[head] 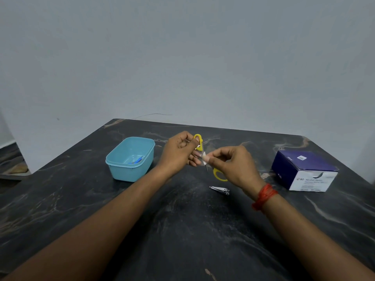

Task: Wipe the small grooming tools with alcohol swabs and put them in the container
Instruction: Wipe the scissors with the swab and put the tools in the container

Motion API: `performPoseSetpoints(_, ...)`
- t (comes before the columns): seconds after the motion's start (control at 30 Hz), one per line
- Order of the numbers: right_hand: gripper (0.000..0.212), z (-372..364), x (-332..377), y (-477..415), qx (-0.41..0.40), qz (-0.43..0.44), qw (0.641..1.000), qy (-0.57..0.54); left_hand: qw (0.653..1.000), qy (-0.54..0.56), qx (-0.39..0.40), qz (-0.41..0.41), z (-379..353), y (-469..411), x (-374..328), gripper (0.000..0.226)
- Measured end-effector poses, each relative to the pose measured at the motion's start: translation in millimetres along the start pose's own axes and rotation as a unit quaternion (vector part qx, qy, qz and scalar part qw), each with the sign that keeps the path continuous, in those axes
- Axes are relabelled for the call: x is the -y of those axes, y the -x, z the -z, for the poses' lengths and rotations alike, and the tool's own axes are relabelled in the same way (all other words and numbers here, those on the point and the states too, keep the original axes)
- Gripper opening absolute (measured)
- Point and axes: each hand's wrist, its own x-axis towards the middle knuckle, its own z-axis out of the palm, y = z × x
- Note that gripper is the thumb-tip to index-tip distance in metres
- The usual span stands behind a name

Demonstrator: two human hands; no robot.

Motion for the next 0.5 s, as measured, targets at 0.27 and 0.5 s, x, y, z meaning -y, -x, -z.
performPoseSetpoints(0.27,0.013,-1.6,3.9,0.2,-0.055,0.044,0.997,0.032,0.999,-0.032,-0.004,0.004,-6.2,3.3,1.7,0.028)
performPoseSetpoints(0.5,0.020,-5.6,-2.3,0.6,0.001,0.035,0.995,0.094,0.998,-0.041,-0.045,-0.010,-5.0,0.6,6.1,0.020)
